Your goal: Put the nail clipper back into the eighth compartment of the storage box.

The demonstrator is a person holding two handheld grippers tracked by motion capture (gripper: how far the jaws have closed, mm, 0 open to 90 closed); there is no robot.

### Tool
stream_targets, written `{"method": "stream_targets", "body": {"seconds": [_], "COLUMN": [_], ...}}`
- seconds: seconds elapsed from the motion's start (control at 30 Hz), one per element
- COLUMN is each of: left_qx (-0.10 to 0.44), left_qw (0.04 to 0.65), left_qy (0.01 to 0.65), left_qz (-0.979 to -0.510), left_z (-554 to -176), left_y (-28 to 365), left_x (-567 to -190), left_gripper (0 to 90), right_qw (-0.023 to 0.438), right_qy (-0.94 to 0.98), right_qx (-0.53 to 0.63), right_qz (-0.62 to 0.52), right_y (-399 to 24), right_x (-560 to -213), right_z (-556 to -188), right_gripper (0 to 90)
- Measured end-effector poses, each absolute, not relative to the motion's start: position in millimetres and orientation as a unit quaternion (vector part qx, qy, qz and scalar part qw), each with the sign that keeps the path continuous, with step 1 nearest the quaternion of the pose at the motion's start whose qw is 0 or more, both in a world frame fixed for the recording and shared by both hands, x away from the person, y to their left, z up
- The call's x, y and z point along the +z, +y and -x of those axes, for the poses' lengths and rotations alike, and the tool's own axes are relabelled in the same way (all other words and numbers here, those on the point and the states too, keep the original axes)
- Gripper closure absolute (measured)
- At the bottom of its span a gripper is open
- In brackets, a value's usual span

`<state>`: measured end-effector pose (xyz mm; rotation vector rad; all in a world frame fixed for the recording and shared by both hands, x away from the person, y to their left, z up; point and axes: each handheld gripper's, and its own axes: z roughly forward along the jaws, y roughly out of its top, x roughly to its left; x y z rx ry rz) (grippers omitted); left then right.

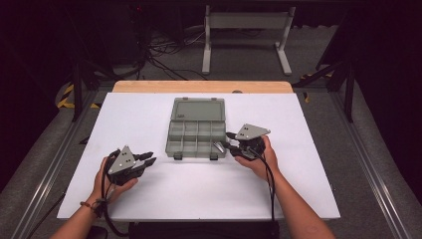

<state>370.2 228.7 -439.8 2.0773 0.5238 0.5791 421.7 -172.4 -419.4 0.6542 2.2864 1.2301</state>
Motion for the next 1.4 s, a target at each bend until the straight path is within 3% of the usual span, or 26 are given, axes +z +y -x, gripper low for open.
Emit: {"method": "stream_targets", "body": {"seconds": [0.1, 0.23, 0.63, 1.1, 1.4], "left_qx": [0.229, 0.234, 0.220, 0.234, 0.220], "left_qw": [0.437, 0.437, 0.432, 0.411, 0.405], "left_qy": [0.202, 0.200, 0.205, 0.235, 0.254], "left_qz": [-0.846, -0.845, -0.850, -0.849, -0.850], "left_z": [-376, -390, -434, -491, -523], "left_y": [227, 225, 222, 224, 216], "left_x": [-437, -429, -419, -405, -411], "left_gripper": [89.1, 89.6, 89.7, 89.7, 89.7], "right_qw": [0.231, 0.234, 0.242, 0.263, 0.247], "right_qy": [0.836, 0.837, 0.834, 0.834, 0.836], "right_qx": [0.439, 0.433, 0.424, 0.381, 0.368], "right_qz": [-0.237, -0.241, -0.255, -0.299, -0.323], "right_y": [-173, -175, -180, -192, -190], "right_x": [-419, -419, -414, -405, -406], "right_z": [-422, -423, -429, -478, -511], "right_gripper": [80.3, 90.0, 90.0, 90.0, 90.0]}}
